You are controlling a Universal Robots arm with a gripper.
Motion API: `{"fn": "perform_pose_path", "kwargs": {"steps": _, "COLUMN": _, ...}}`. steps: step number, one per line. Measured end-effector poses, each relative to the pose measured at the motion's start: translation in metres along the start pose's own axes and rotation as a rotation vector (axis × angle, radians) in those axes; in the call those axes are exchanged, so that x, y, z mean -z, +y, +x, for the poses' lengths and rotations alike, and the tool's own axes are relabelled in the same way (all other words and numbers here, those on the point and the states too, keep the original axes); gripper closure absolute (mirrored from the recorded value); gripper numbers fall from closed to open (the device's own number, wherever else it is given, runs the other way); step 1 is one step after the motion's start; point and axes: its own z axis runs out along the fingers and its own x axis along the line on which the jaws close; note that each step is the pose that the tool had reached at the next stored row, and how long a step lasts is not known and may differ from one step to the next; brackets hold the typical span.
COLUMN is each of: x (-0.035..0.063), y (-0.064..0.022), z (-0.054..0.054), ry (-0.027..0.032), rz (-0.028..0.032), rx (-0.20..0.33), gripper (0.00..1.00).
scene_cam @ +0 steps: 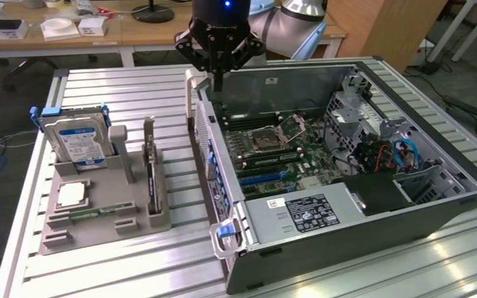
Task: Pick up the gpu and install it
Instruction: 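Reach for the gpu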
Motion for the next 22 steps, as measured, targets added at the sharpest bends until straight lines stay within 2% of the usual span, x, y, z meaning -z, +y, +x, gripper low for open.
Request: {"fn": "perform_pose_path", "kwargs": {"steps": 22, "x": 0.0005, "y": -0.0018, "z": 0.021, "ry": 0.0, "rz": 0.0, "rx": 0.0, "gripper": 0.9}}
